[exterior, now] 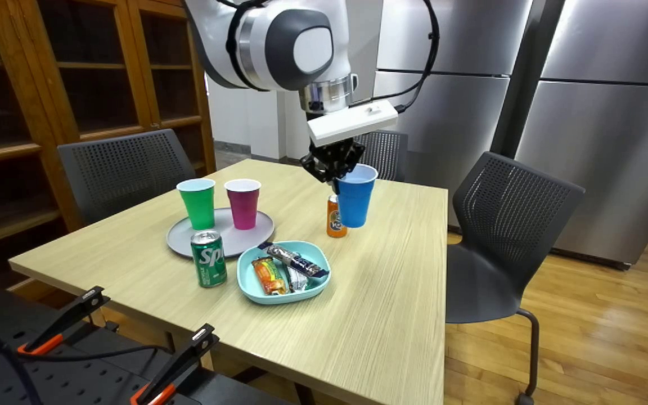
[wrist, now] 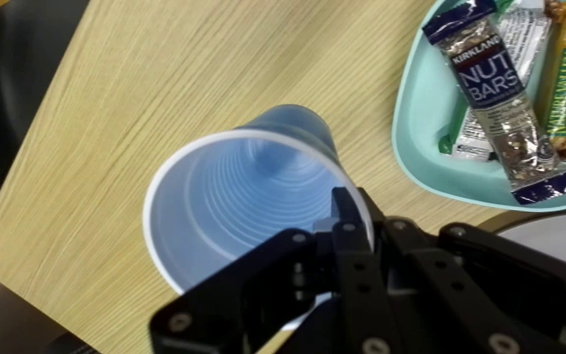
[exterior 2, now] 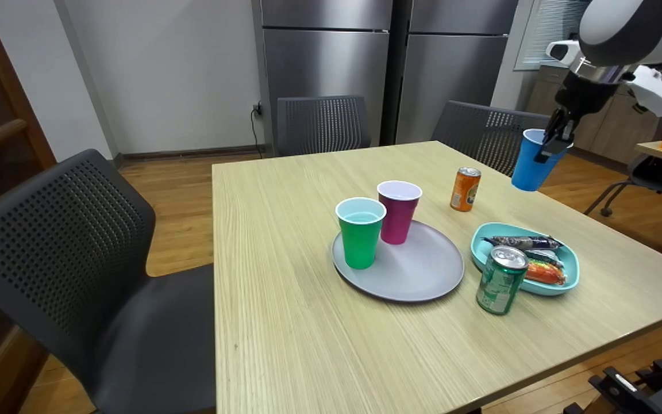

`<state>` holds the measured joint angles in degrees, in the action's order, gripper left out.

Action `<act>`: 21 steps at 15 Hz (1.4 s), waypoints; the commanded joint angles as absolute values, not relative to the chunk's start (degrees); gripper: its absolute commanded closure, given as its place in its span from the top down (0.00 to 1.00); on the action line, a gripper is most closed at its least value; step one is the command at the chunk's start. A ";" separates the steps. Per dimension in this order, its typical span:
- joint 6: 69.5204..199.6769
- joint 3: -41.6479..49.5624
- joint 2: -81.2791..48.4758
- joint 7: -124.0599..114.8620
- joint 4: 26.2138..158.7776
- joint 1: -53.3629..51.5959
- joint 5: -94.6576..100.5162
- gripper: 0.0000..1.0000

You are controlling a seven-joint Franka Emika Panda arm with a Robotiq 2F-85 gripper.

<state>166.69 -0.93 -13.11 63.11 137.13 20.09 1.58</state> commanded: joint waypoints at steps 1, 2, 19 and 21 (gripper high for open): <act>168.53 -0.30 -9.18 57.40 143.30 16.21 0.74 0.01; 168.06 -0.93 -9.09 56.35 143.82 15.74 -0.06 0.01; 167.76 -4.30 -7.89 46.70 149.36 4.35 3.22 0.01; 167.64 -4.34 -7.87 45.67 149.71 3.06 4.64 0.01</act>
<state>167.37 -3.98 -10.49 48.67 147.36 4.51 1.95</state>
